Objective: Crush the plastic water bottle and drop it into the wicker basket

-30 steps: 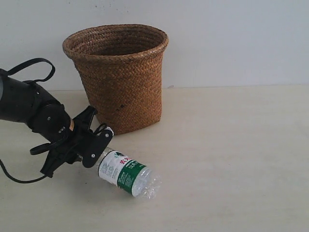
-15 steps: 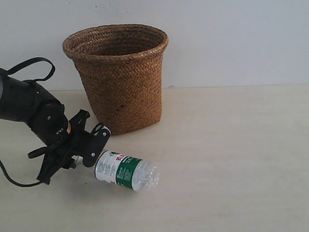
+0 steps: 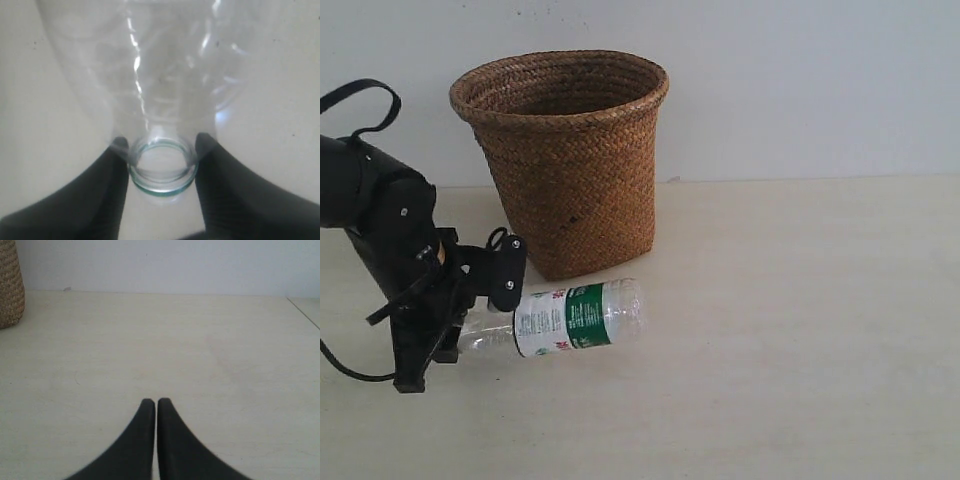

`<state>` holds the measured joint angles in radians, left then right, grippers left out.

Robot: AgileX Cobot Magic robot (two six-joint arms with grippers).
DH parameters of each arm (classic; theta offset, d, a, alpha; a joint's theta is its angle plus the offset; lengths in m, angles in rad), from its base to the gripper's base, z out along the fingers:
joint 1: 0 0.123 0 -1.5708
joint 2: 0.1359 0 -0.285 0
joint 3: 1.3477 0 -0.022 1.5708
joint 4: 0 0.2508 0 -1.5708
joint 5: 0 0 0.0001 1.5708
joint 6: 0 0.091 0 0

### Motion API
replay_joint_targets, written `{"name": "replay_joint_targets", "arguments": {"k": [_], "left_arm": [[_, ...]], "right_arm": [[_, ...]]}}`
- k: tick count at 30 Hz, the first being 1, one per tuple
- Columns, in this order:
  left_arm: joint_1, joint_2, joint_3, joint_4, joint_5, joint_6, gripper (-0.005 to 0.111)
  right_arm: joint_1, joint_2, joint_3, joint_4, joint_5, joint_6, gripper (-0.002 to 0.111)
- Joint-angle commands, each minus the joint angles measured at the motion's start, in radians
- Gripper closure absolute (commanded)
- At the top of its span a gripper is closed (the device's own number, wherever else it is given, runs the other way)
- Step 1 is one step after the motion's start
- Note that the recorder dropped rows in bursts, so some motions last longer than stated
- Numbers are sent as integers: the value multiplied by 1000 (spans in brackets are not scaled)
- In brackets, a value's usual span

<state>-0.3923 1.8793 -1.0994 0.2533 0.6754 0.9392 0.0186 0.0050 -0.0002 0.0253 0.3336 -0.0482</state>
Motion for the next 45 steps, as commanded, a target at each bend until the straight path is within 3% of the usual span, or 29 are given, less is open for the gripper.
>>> {"name": "replay_joint_targets", "arguments": {"k": [1, 7, 15, 18, 21, 28, 31, 37, 45], "left_arm": [[-5, -57, 1, -85, 39, -11, 103], [-5, -71, 25, -142, 95, -8, 103], [-5, -71, 86, -142, 81, 22, 103], [-5, -71, 87, -142, 87, 22, 103], [-5, -71, 87, -142, 92, 22, 103], [-5, -71, 87, -144, 107, 95, 103], [-5, -71, 87, -145, 128, 97, 103], [-5, -67, 87, -143, 154, 101, 103], [-5, -59, 87, -134, 194, 101, 103]], "right_arm": [[2, -5, 0, -1, -4, -3, 108], [2, -5, 0, -42, -36, -53, 108], [2, -5, 0, -25, -259, -99, 108], [2, -5, 0, 95, -363, 37, 108], [2, -5, 0, 283, -486, 316, 108], [2, 68, -46, 188, -328, 354, 108], [17, 166, -125, 186, -284, 259, 108], [181, 476, -361, 188, -185, 90, 108], [509, 1003, -709, 189, -14, -175, 108]]}}
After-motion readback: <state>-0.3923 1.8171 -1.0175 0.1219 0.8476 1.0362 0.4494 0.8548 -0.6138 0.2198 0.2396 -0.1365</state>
